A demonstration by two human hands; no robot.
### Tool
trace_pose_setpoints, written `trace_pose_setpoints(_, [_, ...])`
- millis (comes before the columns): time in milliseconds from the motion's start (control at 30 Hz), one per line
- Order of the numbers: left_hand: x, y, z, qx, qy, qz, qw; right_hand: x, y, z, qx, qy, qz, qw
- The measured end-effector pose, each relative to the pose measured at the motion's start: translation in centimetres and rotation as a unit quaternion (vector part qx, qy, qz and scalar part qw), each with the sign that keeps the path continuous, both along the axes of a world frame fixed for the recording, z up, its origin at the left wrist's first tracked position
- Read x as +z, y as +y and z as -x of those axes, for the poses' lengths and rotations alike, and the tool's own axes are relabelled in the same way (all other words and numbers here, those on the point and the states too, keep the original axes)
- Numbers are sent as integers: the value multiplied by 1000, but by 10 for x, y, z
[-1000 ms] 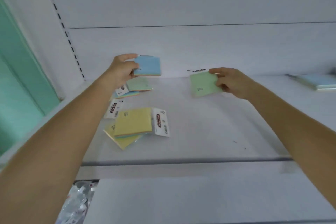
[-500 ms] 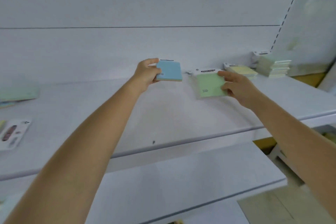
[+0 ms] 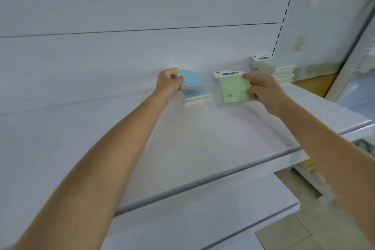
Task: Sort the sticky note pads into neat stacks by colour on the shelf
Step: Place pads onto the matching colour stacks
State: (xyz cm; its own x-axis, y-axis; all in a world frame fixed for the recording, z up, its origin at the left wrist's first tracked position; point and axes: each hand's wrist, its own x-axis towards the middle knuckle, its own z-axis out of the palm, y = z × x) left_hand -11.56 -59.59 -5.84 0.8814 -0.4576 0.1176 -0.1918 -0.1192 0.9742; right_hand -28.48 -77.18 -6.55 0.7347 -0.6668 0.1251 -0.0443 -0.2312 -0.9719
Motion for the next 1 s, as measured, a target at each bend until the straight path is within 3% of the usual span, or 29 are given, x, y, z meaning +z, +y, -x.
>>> trace_pose_setpoints(133, [-11, -14, -4, 9, -49, -69, 996, -3, -19, -13, 1, 3, 11, 1000])
trace_pose_setpoints(300, [-13, -14, 8, 41, -134, -219, 966, -3, -36, -33, 31, -3, 15, 999])
trace_pose_setpoints(433, [-17, -20, 15, 78, -162, -273, 945, 0, -51, -43, 83, -17, 16, 996])
trace_pose_setpoints(567, [-12, -42, 32, 124, -281, -277, 910, 14, -78, -41, 83, -25, 28, 996])
trace_pose_setpoints(800, [-14, -127, 88, 13, -372, -276, 886, 51, -161, -12, 45, -44, 63, 996])
trace_pose_setpoints(1000, [-24, -171, 117, -57, -387, -323, 861, 61, -209, 0, -4, 13, 122, 992])
